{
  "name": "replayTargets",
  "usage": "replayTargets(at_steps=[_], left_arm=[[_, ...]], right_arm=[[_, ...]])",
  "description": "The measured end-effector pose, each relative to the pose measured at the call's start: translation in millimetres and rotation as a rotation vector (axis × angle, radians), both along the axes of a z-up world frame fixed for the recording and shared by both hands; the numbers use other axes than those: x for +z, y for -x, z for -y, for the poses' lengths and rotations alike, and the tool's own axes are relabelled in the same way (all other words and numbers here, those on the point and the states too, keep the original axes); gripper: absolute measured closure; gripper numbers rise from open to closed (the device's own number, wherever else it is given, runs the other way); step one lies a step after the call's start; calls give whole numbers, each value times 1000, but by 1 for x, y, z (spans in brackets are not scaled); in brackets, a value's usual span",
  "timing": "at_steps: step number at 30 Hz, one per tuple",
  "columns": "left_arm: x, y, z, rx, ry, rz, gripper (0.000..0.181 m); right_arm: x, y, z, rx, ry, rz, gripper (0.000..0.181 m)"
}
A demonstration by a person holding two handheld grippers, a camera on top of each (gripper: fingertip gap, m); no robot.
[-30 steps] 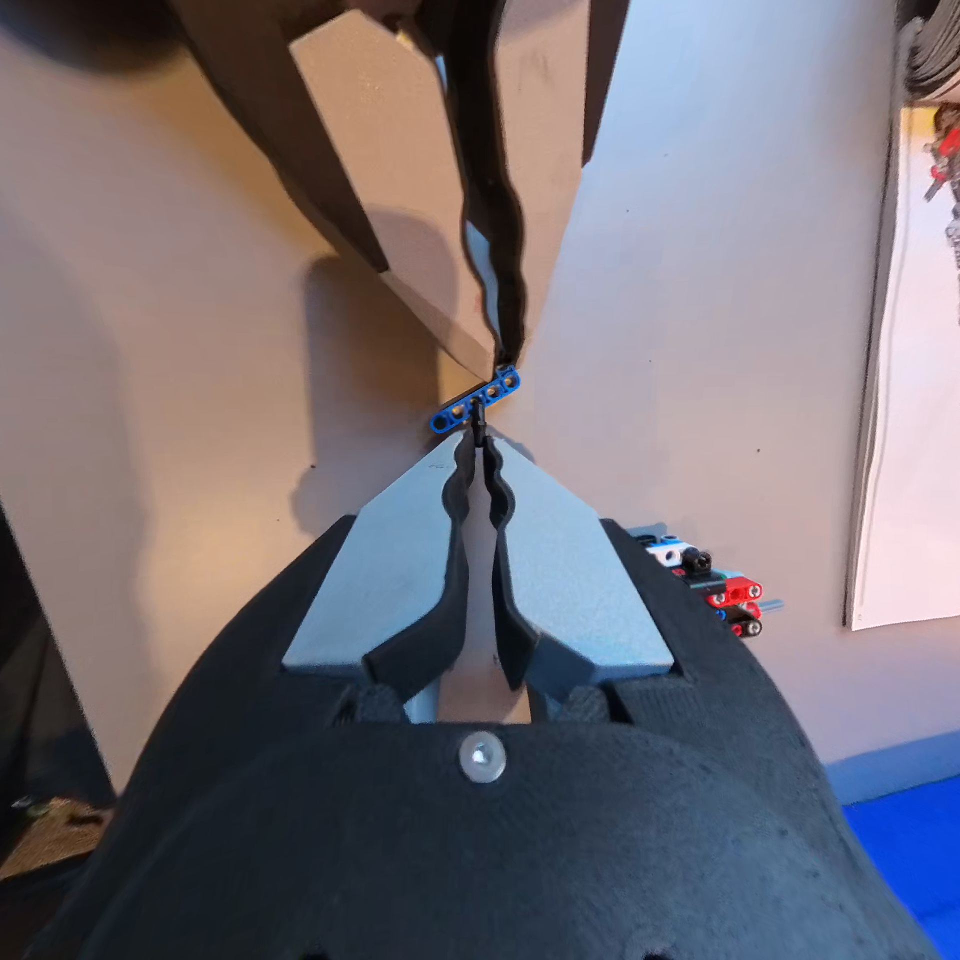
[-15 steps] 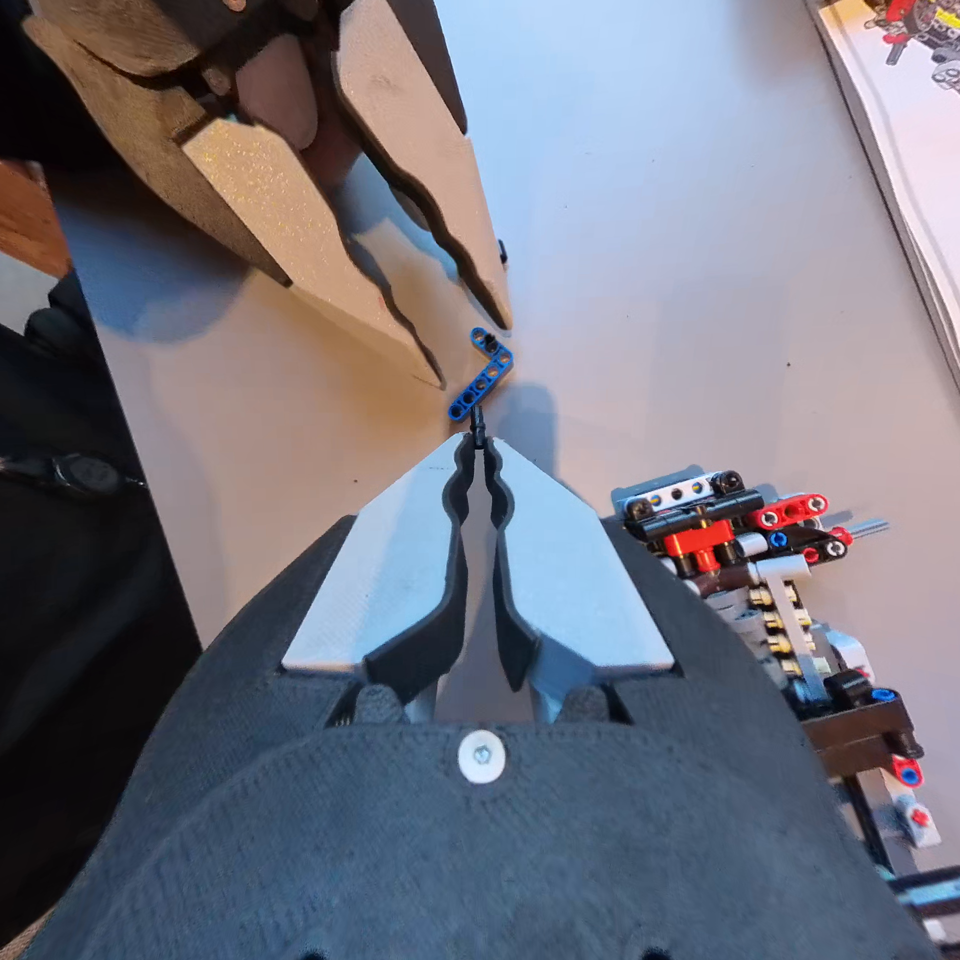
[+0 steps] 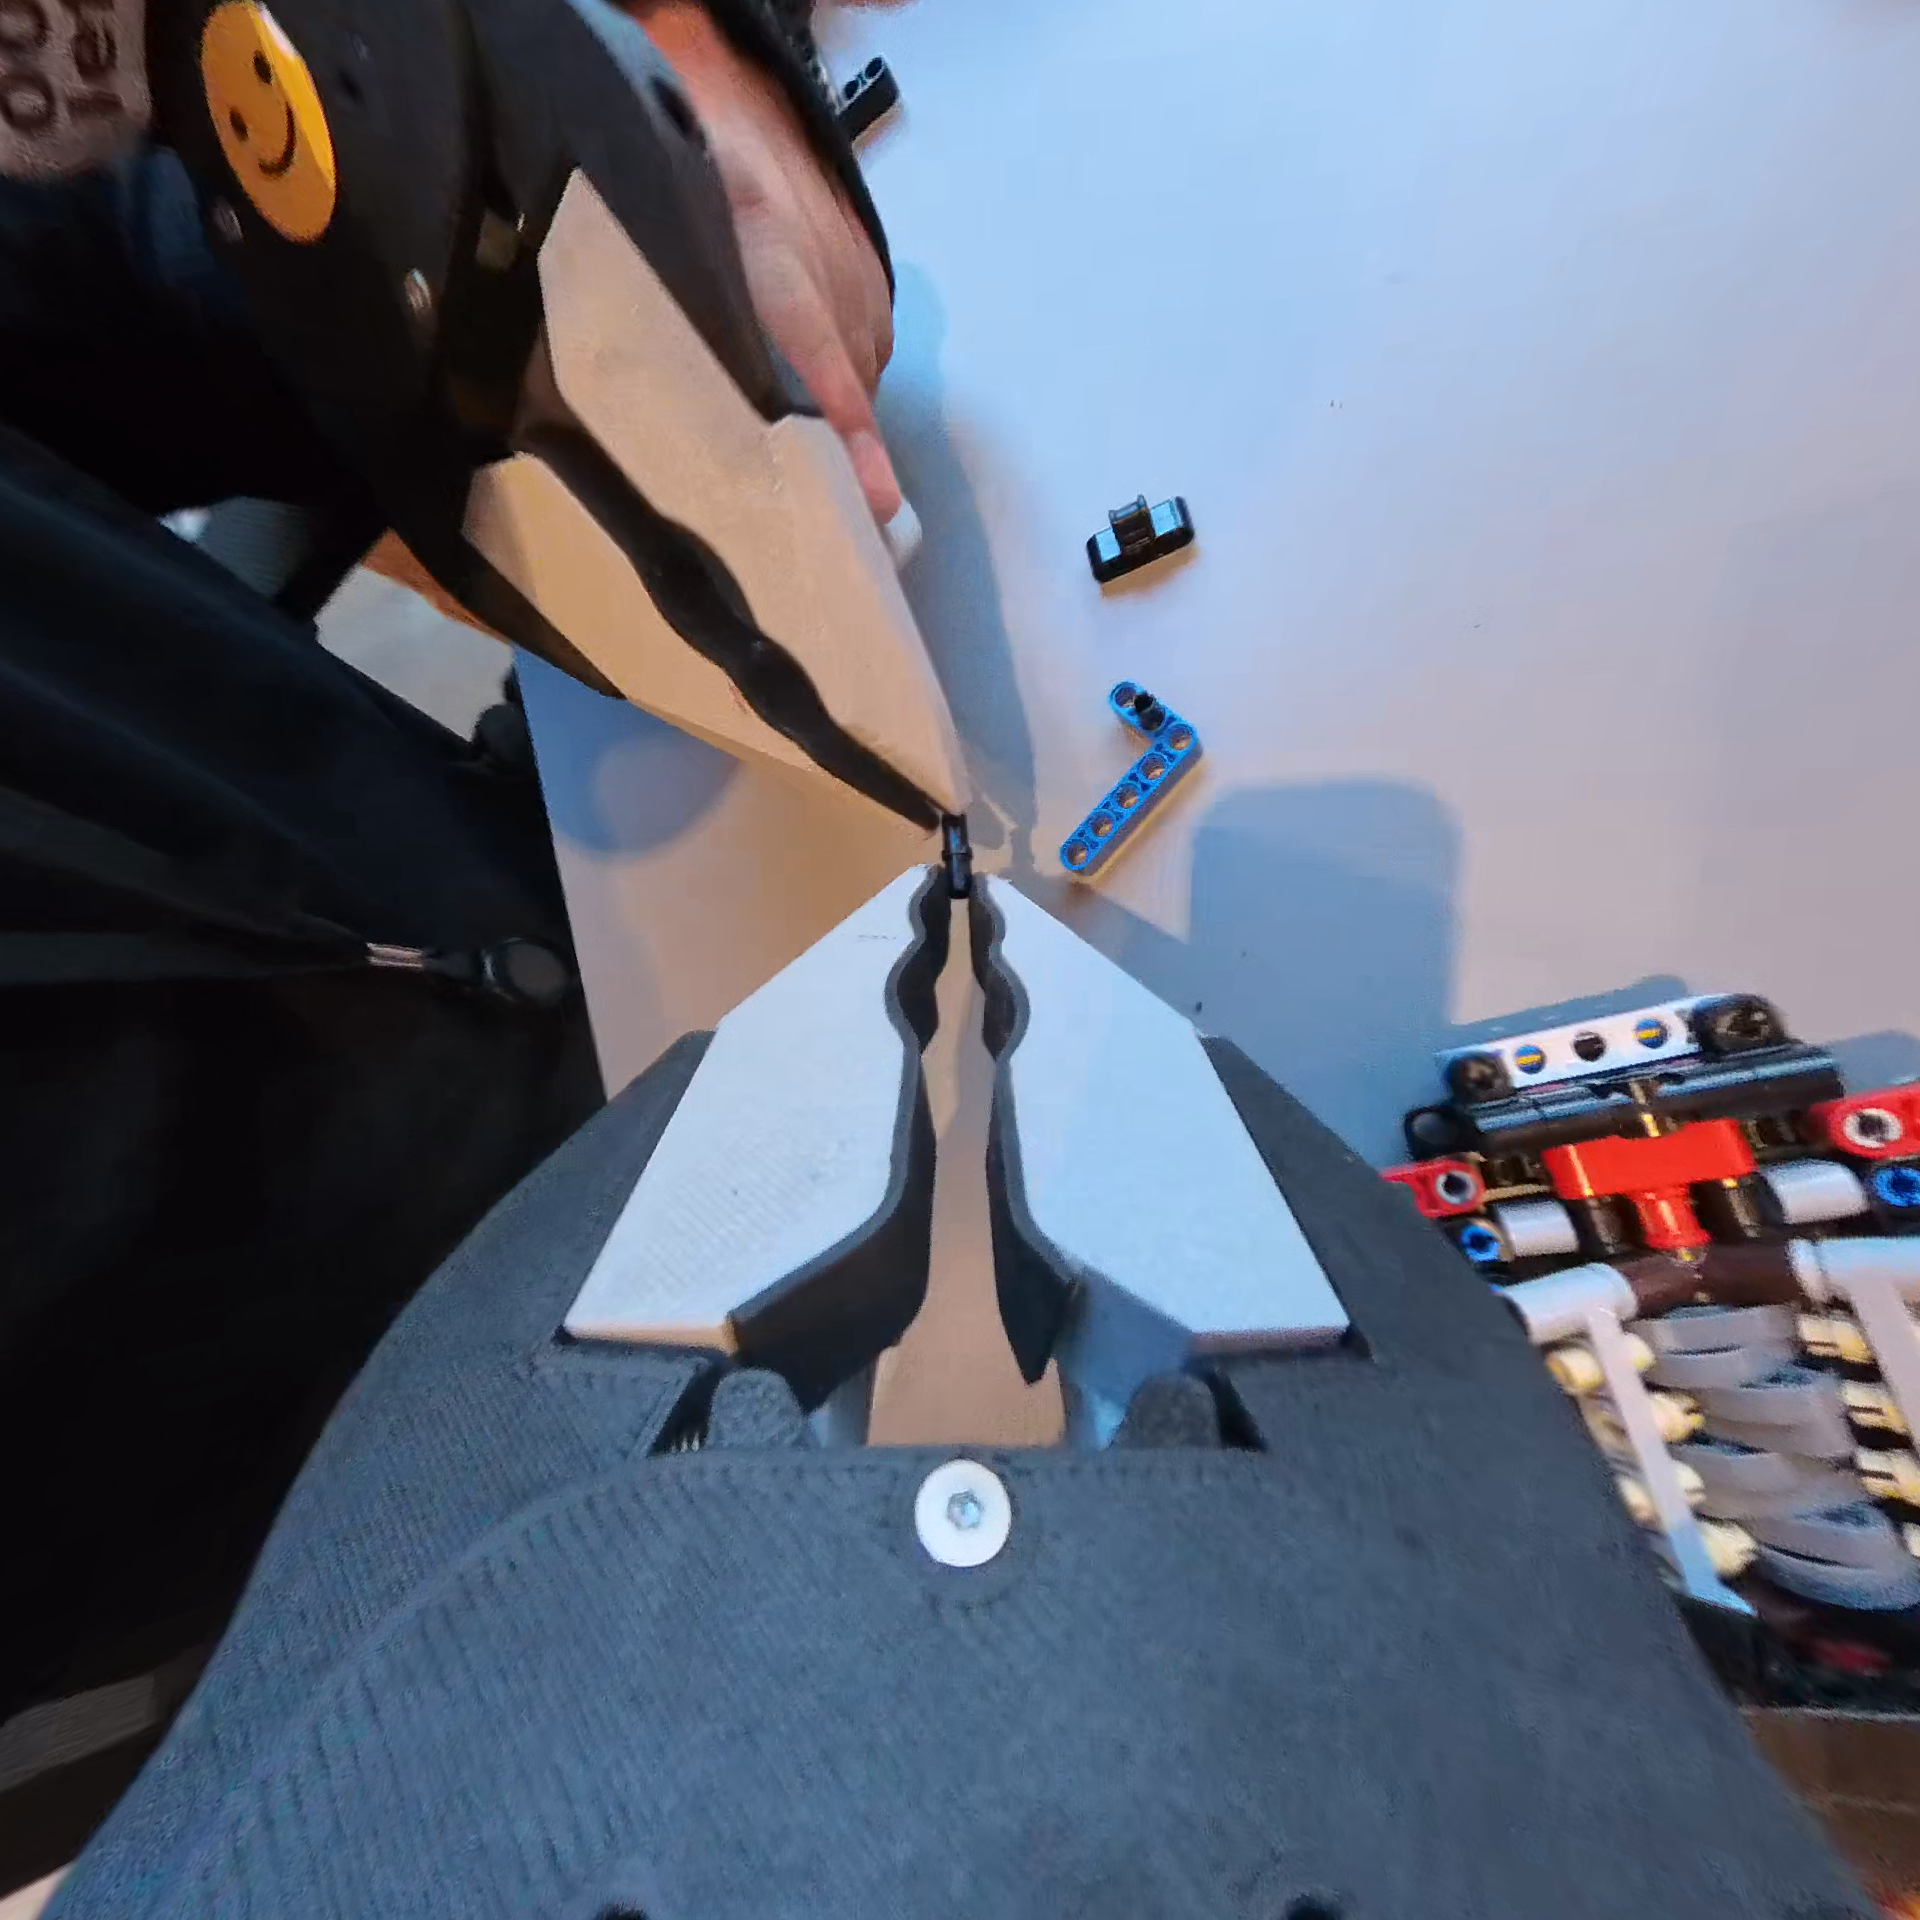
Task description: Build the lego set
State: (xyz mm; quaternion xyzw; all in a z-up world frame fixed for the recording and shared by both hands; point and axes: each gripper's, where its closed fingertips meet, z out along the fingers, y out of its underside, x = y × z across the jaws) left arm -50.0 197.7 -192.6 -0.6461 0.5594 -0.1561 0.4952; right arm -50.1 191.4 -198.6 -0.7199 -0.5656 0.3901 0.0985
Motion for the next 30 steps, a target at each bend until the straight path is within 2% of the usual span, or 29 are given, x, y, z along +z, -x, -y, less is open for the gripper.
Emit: replayTargets(at_steps=[8, 15, 27, 30], left_arm=[[-10, 1, -4, 11, -49, -65, 180], [-16, 1, -3, -8, -84, -126, 180], [-42, -5, 0, 12, -121, -309, 181], [-41, -5, -2, 30, -131, -303, 181]], right_arm=[[-2, 2, 2, -56, 191, -46, 181], [-7, 1, 4, -92, 268, -17, 181], [-24, 2, -2, -155, 195, 51, 181], [-24, 0, -3, -162, 162, 45, 181]])
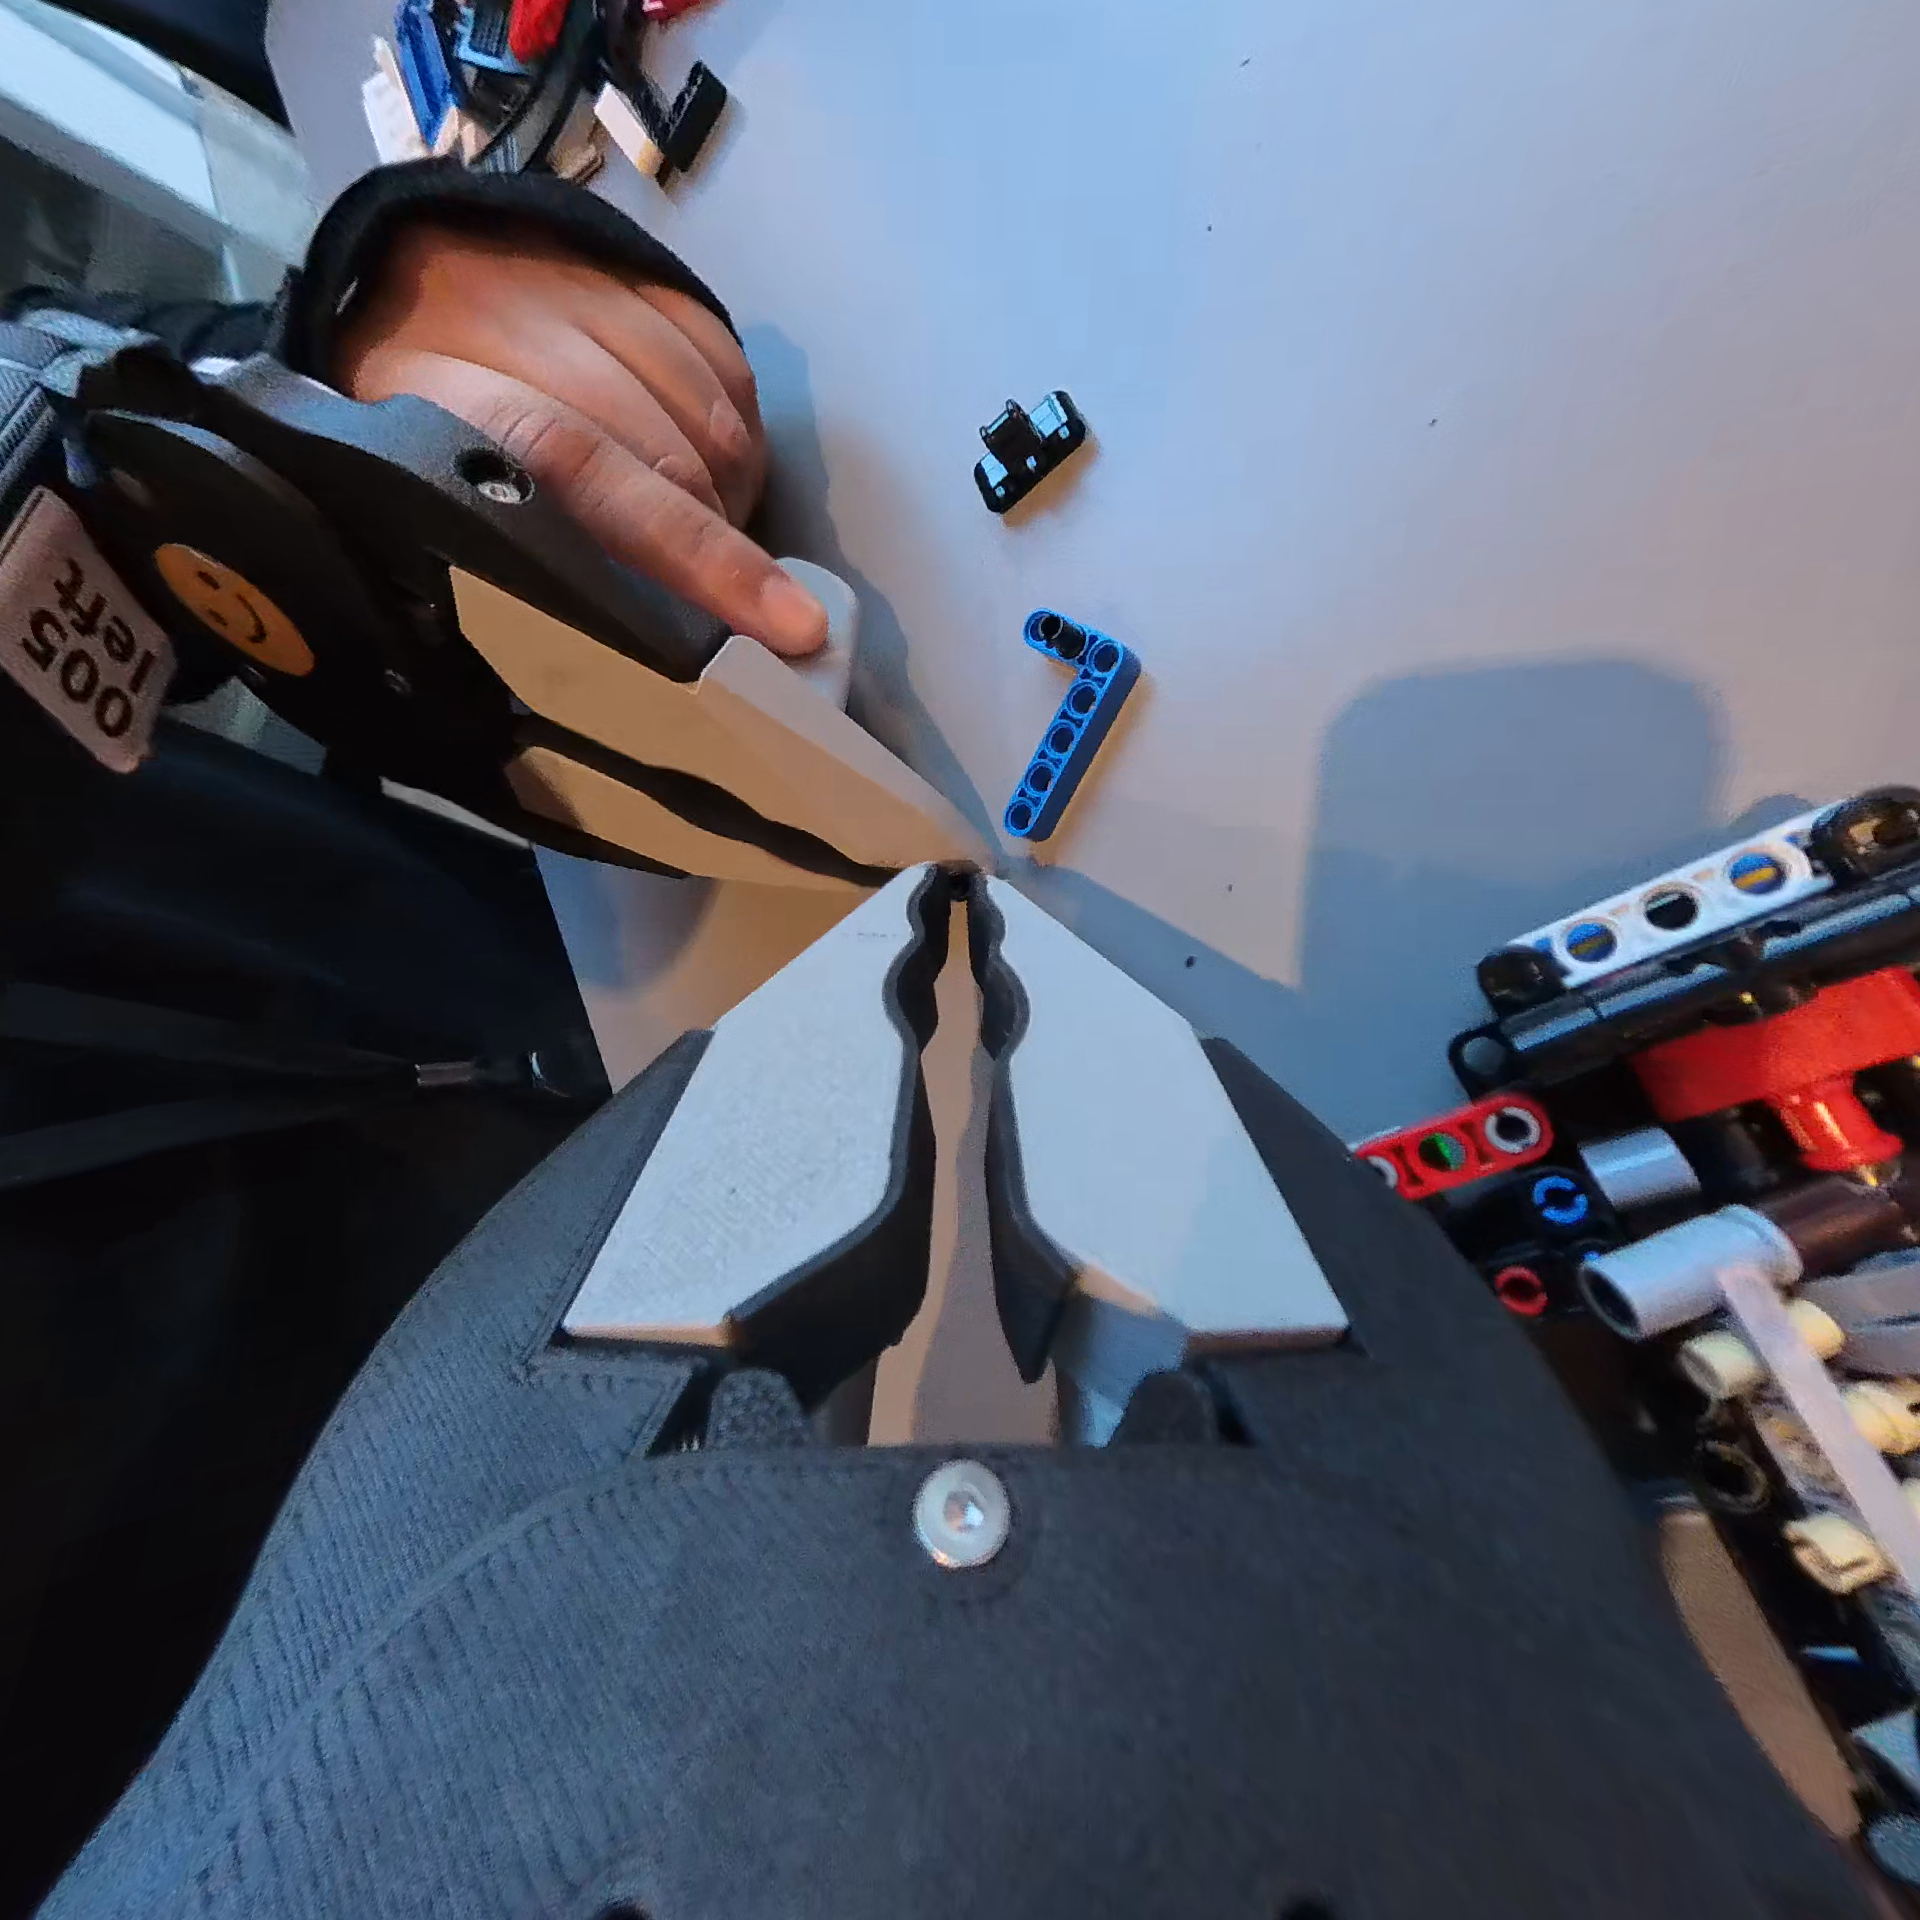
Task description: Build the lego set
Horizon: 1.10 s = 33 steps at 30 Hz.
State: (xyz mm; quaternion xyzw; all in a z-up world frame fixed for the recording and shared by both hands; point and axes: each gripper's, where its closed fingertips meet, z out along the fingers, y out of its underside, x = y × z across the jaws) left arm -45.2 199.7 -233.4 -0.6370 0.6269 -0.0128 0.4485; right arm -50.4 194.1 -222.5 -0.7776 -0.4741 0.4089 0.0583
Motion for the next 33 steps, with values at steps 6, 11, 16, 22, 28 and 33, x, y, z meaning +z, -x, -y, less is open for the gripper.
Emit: replayTargets(at_steps=[6, 11, 16, 22, 28, 33], left_arm=[[10, 4, -5, 56, 61, 89, 179], [12, 5, -7, 78, 91, 114, 180], [16, 7, -9, 100, 114, 155, 178], [19, 8, -11, 116, 112, 179, 180], [21, 9, -13, 125, 112, 194, 180], [21, 9, -14, 134, 107, 195, 180]], right_arm=[[7, 1, -3, -83, -10, -91, 181], [10, 4, -7, -143, -9, -144, 181], [15, 6, -9, -165, -25, -172, 181], [16, 8, -10, -183, -39, -196, 181], [18, 9, -12, -206, -45, -223, 181], [19, 9, -13, -219, -49, -241, 181]])
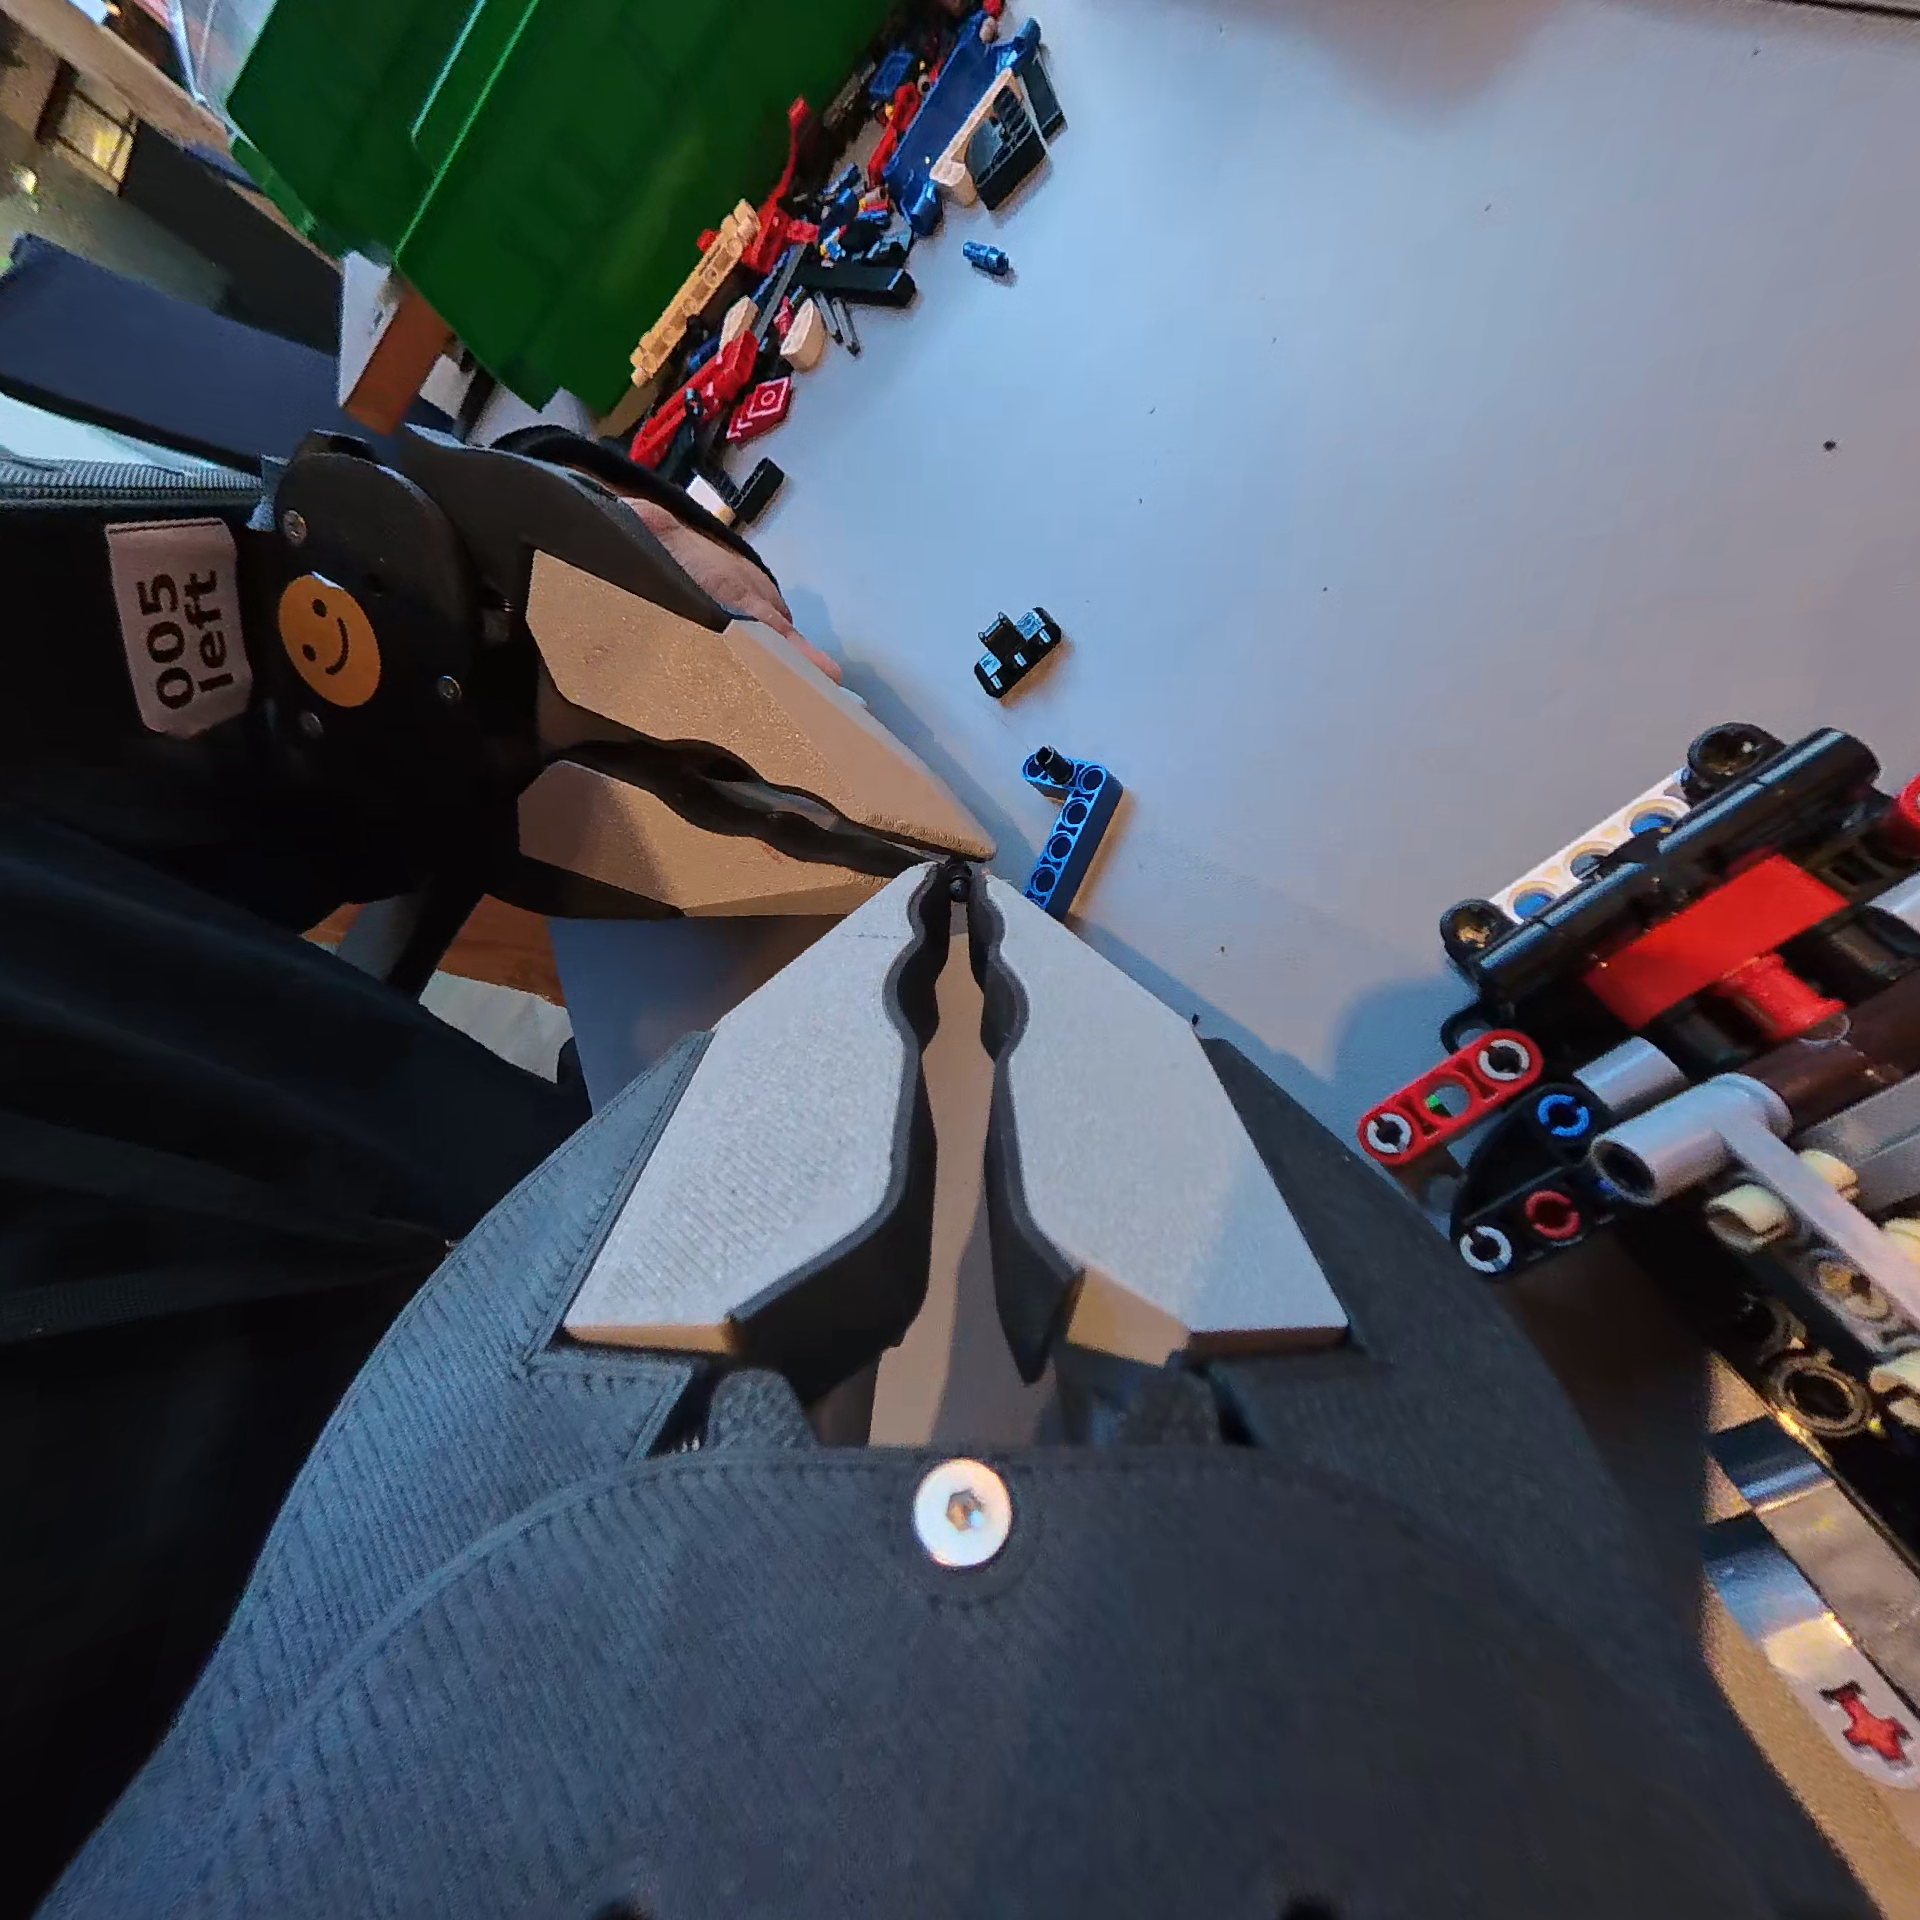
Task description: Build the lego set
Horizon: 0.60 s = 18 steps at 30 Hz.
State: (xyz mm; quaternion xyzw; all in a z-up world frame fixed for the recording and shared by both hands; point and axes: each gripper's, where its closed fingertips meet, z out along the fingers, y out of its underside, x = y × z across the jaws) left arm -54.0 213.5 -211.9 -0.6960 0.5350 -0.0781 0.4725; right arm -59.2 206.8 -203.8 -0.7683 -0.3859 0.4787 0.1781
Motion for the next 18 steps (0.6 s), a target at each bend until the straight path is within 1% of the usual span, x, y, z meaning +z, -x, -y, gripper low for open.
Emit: replayTargets(at_steps=[9, 18], left_arm=[[-2, 0, 0, 9, 43, 8, 181], [-8, 1, 0, 11, 18, -51, 181]], right_arm=[[-1, 0, 0, -12, -9, -6, 181], [-7, -1, 2, -28, -14, -12, 181]])
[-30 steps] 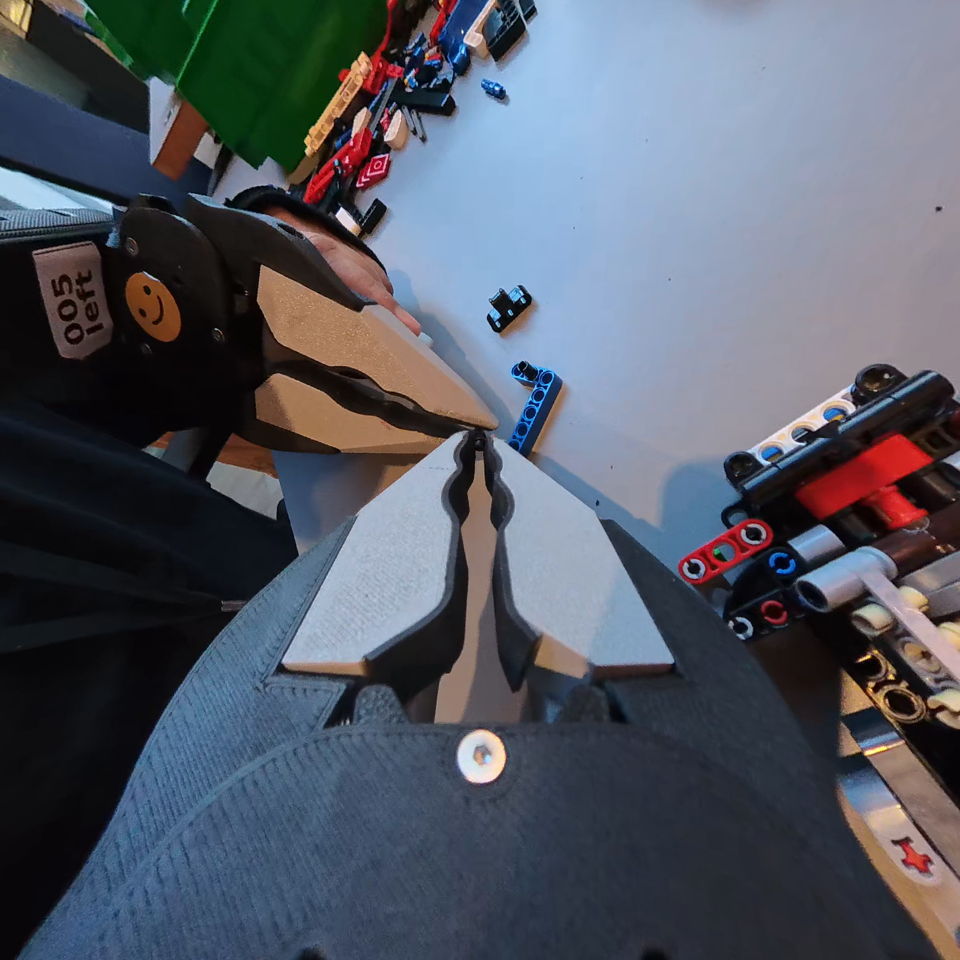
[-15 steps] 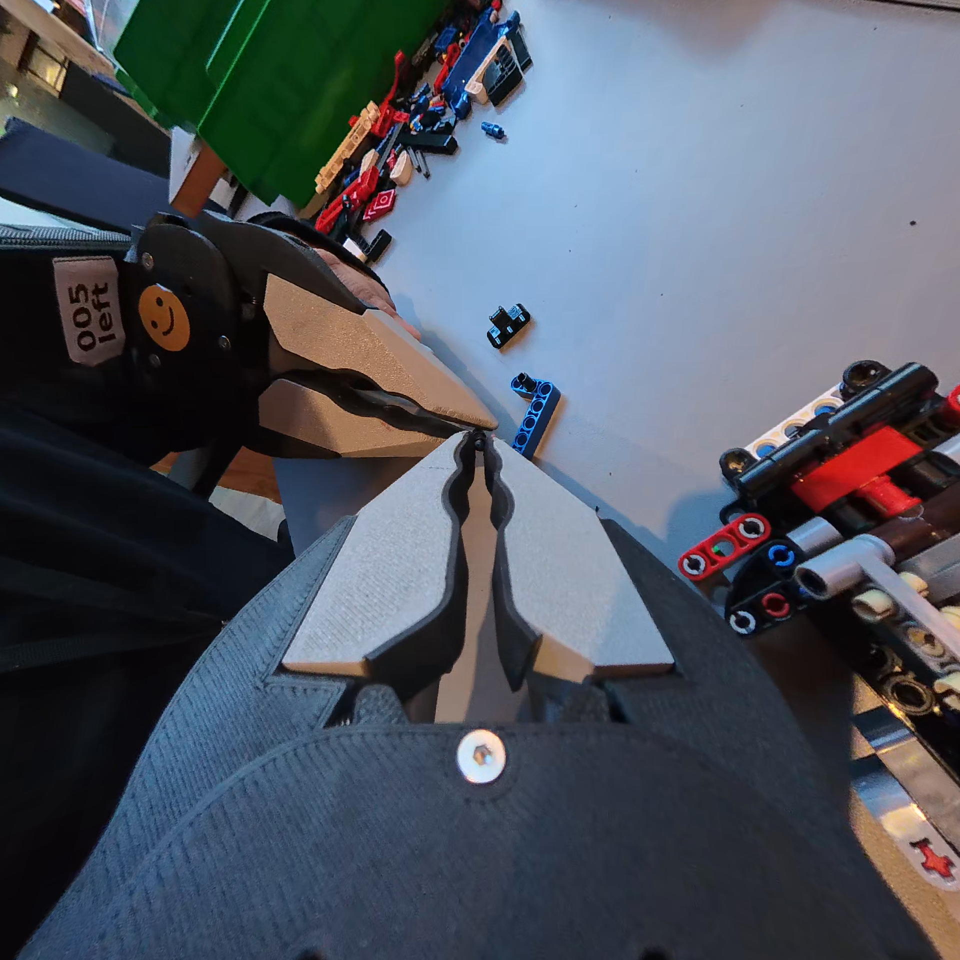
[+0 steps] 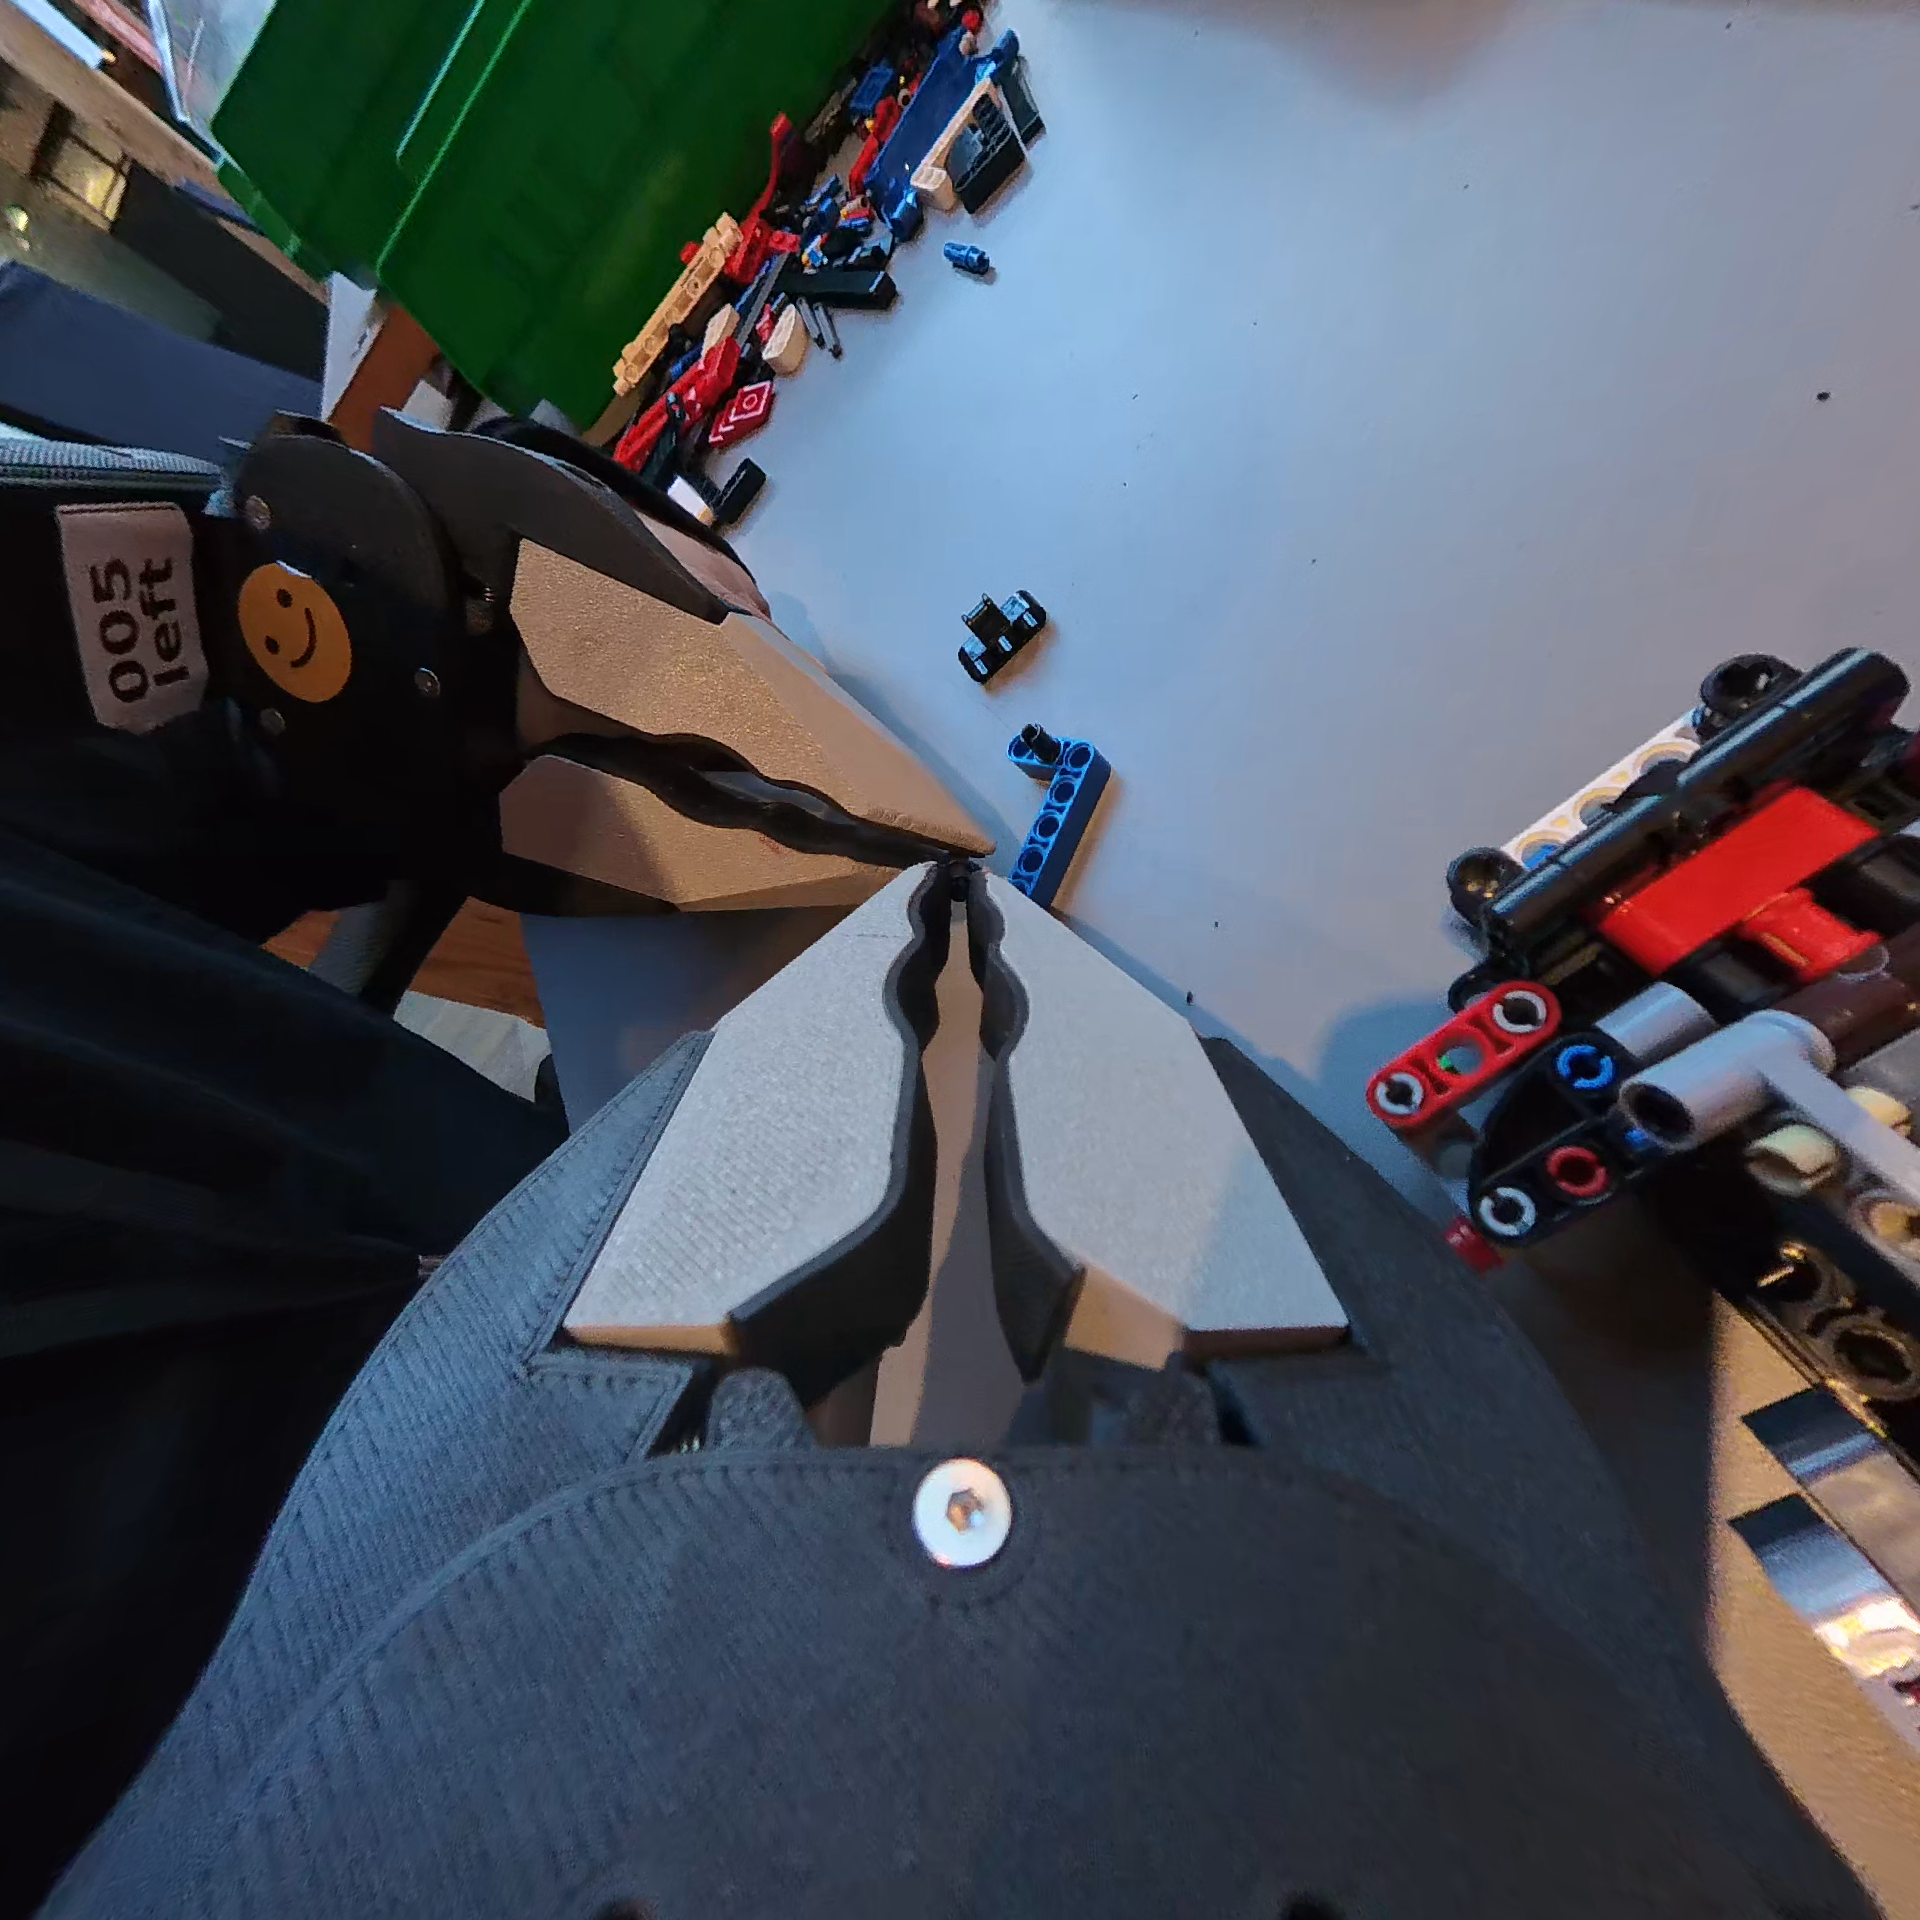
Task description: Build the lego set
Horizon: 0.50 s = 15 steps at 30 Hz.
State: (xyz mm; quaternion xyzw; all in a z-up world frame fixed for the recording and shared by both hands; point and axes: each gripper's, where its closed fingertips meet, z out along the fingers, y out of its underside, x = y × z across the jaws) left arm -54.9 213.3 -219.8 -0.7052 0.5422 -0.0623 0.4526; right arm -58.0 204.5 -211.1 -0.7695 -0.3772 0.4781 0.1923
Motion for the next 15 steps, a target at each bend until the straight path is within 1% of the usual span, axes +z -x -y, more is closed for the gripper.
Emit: replayTargets(at_steps=[15], left_arm=[[-9, -1, 3, -13, -13, -75, 181]], right_arm=[[-7, -1, 1, 1, 2, 32, 181]])
